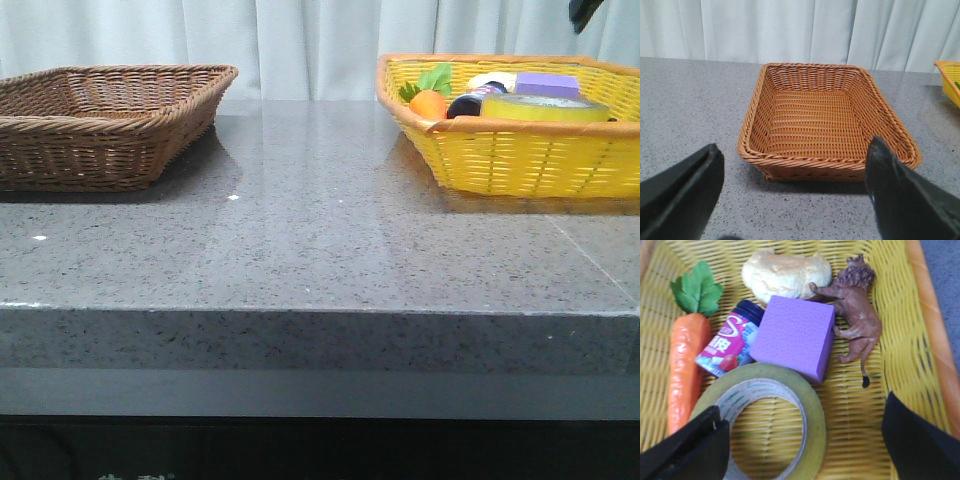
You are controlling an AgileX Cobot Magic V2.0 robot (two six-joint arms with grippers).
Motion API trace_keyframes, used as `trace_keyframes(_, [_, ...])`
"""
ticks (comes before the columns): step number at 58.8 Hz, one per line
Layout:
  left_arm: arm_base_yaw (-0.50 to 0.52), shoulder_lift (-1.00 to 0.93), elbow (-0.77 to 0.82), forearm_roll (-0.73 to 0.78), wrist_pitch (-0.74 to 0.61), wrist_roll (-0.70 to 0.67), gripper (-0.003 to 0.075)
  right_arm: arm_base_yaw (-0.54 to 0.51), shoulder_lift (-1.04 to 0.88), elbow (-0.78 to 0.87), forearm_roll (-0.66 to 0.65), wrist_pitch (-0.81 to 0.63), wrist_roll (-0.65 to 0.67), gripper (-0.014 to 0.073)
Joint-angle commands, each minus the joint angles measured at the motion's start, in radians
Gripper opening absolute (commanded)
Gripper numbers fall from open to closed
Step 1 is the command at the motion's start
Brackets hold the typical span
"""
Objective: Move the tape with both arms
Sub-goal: 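Reach the right gripper into the yellow basket and grasp the tape roll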
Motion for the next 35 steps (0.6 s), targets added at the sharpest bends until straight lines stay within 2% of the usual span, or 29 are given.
trace_keyframes(1, [0.001, 0.011, -0.039, -0.001, -0.081, -0.011, 0.0561, -0.008, 0.01, -0.065, -0.002, -0.038, 0.001, 0.0633])
trace_keyframes(22, [0.001, 0.011, -0.039, -0.001, -0.081, -0.011, 0.0561, -0.008, 0.119, -0.066, -0.002, -0.04, 0.001, 0.0611])
trace_keyframes(29, [0.001, 0.011, -0.039, -0.001, -0.081, -0.011, 0.0561, -0.008, 0.132, -0.066, -0.002, -0.044, 0.001, 0.0497])
trace_keyframes(35, [0.001, 0.011, -0.039, -0.001, -0.081, -0.011, 0.0561, -0.008, 0.13, -0.066, -0.002, -0.041, 0.001, 0.0326])
